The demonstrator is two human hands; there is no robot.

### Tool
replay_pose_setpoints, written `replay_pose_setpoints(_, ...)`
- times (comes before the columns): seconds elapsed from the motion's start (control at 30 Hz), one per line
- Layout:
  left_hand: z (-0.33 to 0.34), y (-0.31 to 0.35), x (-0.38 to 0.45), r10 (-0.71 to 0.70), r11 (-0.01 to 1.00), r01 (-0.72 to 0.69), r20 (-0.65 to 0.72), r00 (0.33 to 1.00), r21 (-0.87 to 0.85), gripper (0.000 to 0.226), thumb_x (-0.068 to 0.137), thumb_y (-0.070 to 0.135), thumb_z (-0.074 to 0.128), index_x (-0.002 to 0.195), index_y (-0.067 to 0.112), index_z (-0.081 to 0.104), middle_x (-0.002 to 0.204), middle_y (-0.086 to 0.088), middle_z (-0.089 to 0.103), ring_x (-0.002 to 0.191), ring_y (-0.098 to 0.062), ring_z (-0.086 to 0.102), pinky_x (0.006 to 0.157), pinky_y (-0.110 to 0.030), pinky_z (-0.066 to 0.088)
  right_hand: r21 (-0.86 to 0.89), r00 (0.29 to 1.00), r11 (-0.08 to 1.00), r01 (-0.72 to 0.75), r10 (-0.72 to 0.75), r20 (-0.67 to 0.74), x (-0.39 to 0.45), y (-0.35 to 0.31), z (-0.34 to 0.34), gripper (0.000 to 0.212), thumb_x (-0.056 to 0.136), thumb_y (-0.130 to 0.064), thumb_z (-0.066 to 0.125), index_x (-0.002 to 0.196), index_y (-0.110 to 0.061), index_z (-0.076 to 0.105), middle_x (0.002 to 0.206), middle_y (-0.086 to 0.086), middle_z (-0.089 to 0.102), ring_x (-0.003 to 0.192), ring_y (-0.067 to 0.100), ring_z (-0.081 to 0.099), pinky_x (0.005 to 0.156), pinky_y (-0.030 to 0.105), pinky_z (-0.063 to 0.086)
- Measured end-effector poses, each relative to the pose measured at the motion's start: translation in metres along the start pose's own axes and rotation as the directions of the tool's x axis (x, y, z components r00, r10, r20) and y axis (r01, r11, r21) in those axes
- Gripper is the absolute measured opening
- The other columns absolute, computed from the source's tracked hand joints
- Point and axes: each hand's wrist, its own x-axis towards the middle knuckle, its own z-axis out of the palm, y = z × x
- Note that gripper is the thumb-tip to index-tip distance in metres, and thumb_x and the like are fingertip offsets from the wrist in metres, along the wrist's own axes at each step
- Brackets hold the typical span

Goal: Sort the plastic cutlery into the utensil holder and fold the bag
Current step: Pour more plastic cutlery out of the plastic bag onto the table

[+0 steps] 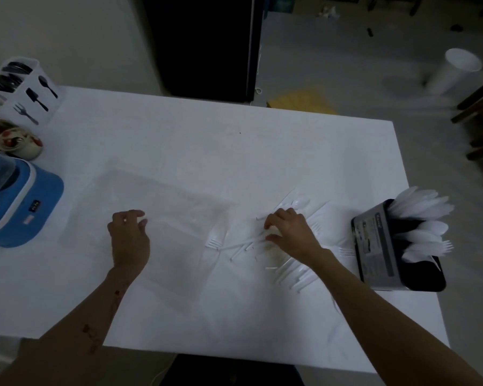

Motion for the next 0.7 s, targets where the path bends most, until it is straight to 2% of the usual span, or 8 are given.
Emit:
replay_pose_setpoints(0.07,0.006,0.018,-0.01,0.019,1.0,-0.018,-0.079,0.997,0.007,0.03,0.094,0.02,0.055,0.117,0.0,0.057,0.117,-0.026,0.052,0.107,-0.045,0.049,0.089,-0.048,0.038,0.026,0.997,0.997,0.077,-0.077,-0.023,0.002,-0.023,0.013,0.029,0.065,-0.017,0.085,0.09,-0.016,0.07,0.09,0.007,0.067,0.08,0.033,0.063,0.064,0.041,0.052)
replay_pose_setpoints(0.13,0.008,0.043,-0.026,0.113,0.99,-0.121,-0.104,0.988,-0.072,0.045,0.093,0.037,0.053,0.12,0.001,0.055,0.12,-0.023,0.053,0.115,-0.04,0.049,0.099,-0.046,0.036,0.057,0.994,0.993,0.104,-0.102,-0.022,0.004,-0.053,0.031,0.031,0.066,-0.02,0.085,0.095,-0.018,0.073,0.09,0.006,0.068,0.079,0.033,0.064,0.064,0.04,0.051)
replay_pose_setpoints(0.2,0.009,0.064,-0.044,0.255,0.96,-0.252,0.009,0.967,-0.124,0.054,0.089,0.047,0.051,0.124,0.005,0.053,0.131,-0.017,0.051,0.125,-0.033,0.044,0.105,-0.042,0.035,0.089,1.0,0.996,0.028,-0.027,-0.005,0.006,-0.08,0.044,0.033,0.074,-0.028,0.08,0.105,-0.019,0.073,0.099,0.007,0.068,0.091,0.034,0.062,0.073,0.041,0.047)
replay_pose_setpoints(0.3,0.015,0.07,-0.065,0.368,0.928,-0.372,0.218,0.904,-0.021,0.069,0.079,0.052,0.059,0.136,0.018,0.043,0.149,-0.006,0.036,0.141,-0.029,0.027,0.111,-0.042,0.029,0.139,0.982,0.973,-0.182,0.173,0.075,0.011,-0.103,0.059,0.037,0.086,-0.04,0.069,0.118,-0.021,0.067,0.119,0.005,0.063,0.111,0.028,0.053,0.09,0.038,0.038)
replay_pose_setpoints(0.43,0.023,0.054,-0.072,0.288,0.945,-0.326,0.433,0.854,0.013,0.075,0.081,0.037,0.065,0.146,0.02,0.03,0.159,-0.001,0.016,0.148,-0.022,0.009,0.116,-0.039,0.019,0.188,0.944,0.925,-0.329,0.322,0.072,0.02,-0.112,0.067,0.034,0.087,-0.043,0.067,0.114,-0.022,0.066,0.119,0.0,0.062,0.112,0.023,0.05,0.094,0.035,0.035)
replay_pose_setpoints(0.53,0.02,0.053,-0.071,0.239,0.968,-0.181,0.428,0.871,-0.173,0.064,0.086,0.017,0.061,0.144,0.016,0.033,0.155,-0.001,0.026,0.144,-0.018,0.019,0.116,-0.029,0.021,0.203,0.92,0.898,-0.389,0.37,0.127,0.027,-0.111,0.066,0.026,0.087,-0.039,0.069,0.105,-0.02,0.069,0.113,0.001,0.064,0.108,0.023,0.051,0.092,0.036,0.034)
replay_pose_setpoints(0.63,0.019,0.051,-0.071,0.257,0.957,-0.176,0.399,0.88,-0.23,0.055,0.091,0.01,0.054,0.143,0.014,0.036,0.152,-0.002,0.031,0.142,-0.015,0.024,0.111,-0.019,0.018,0.199,0.922,0.908,-0.369,0.33,0.205,0.032,-0.109,0.061,0.018,0.088,-0.037,0.067,0.097,-0.021,0.068,0.104,0.0,0.067,0.103,0.023,0.055,0.092,0.038,0.034)
replay_pose_setpoints(0.7,0.02,0.05,-0.071,0.25,0.959,-0.169,0.391,0.886,-0.23,0.053,0.094,0.009,0.049,0.144,0.013,0.034,0.153,-0.002,0.031,0.142,-0.015,0.025,0.11,-0.017,0.018,0.318,0.921,0.871,-0.374,0.31,0.235,0.033,-0.104,0.053,0.011,0.088,-0.035,0.066,0.092,-0.025,0.064,0.092,-0.007,0.067,0.093,0.018,0.059,0.091,0.036,0.036)
